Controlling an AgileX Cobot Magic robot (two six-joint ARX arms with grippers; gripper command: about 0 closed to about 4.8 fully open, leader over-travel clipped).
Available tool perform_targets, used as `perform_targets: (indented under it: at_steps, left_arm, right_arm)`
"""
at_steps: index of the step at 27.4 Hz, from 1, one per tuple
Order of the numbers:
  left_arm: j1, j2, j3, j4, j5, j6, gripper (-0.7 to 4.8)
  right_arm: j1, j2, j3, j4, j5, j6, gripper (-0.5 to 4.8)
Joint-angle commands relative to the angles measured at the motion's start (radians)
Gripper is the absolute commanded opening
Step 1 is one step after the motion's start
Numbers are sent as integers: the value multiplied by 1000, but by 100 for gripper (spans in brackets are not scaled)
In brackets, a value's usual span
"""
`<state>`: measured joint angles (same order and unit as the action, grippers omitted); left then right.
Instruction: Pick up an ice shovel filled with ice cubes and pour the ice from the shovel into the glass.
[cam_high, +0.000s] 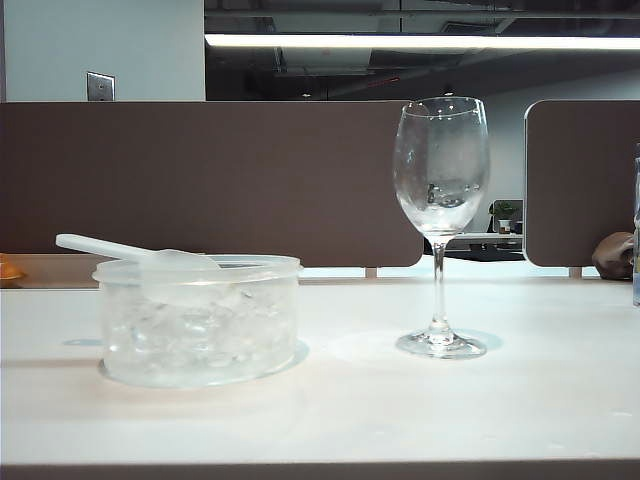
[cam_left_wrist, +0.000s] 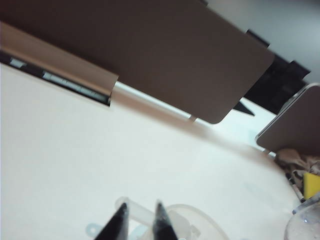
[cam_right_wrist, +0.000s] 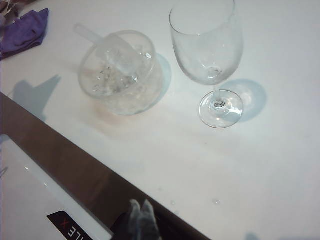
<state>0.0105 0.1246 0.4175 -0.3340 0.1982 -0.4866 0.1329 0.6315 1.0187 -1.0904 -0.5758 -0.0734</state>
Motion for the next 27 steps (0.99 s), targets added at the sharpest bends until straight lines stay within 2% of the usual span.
perform_targets:
  at_steps: [1,8,11,17,21,27]
  left_arm:
    - [1,51,44,-1,0,8,71]
    - [2,151,63,-6,-21,20,72]
    - [1,278,63,1,-14,-103,87]
    - [2,491,65,102,54,-185,90]
    - [1,614,64,233,97,-304,90]
    - [1,716,64,339,95,-413,90]
  right_arm:
    - [0,-2,6,10,-3,-6,-5]
    - [0,-2,6,10,-3,-6,-5]
    - [0,-2,6,10,-3,-6,-5]
    - [0,-2,6,10,-3,-6,-5]
    - [0,-1,6,10,-3,-6,-5]
    - [0,-1,6,10,-3,-6,-5]
